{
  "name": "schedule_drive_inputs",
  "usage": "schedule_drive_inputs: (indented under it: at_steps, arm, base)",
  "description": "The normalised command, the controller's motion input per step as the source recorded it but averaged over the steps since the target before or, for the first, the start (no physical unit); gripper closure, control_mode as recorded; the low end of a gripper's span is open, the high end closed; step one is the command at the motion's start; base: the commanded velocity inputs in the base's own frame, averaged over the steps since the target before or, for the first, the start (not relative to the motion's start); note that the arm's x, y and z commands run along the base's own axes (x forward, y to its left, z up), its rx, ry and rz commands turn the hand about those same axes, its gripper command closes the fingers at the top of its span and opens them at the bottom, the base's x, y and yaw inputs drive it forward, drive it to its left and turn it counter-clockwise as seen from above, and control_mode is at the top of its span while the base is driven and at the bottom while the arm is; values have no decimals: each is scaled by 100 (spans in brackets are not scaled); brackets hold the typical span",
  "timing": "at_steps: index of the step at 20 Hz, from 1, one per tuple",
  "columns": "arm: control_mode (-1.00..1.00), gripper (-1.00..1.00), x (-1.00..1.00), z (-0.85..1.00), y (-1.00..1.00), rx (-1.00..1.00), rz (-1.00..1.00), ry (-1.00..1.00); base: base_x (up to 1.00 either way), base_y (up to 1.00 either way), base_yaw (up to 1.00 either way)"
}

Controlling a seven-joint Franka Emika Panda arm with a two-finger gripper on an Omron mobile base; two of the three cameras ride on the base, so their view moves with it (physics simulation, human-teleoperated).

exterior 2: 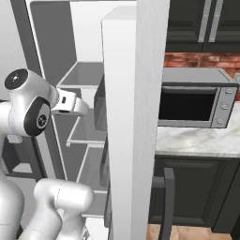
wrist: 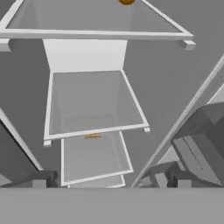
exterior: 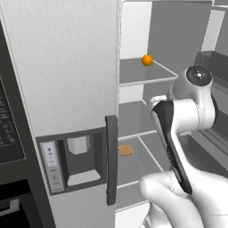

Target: Pick the banana and orange from the fridge and place them on the plate next to the blender to make a fruit smoothie.

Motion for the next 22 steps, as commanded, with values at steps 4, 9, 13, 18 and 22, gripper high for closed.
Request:
schedule_drive_inputs:
  at_steps: [4,9,13,18,22]
  arm:
    - [-100,-100,40,100,0,-2,0,-19]
    - [-100,-100,94,53,-3,2,0,-11]
    - [-100,-100,100,0,-8,6,0,-9]
    - [-100,-100,100,-2,-21,5,0,-1]
    - [-100,-100,100,0,-16,0,-2,0]
  base:
    - [0,0,0]
    - [0,0,0]
    - [0,0,0]
    - [0,0,0]
    - [0,0,0]
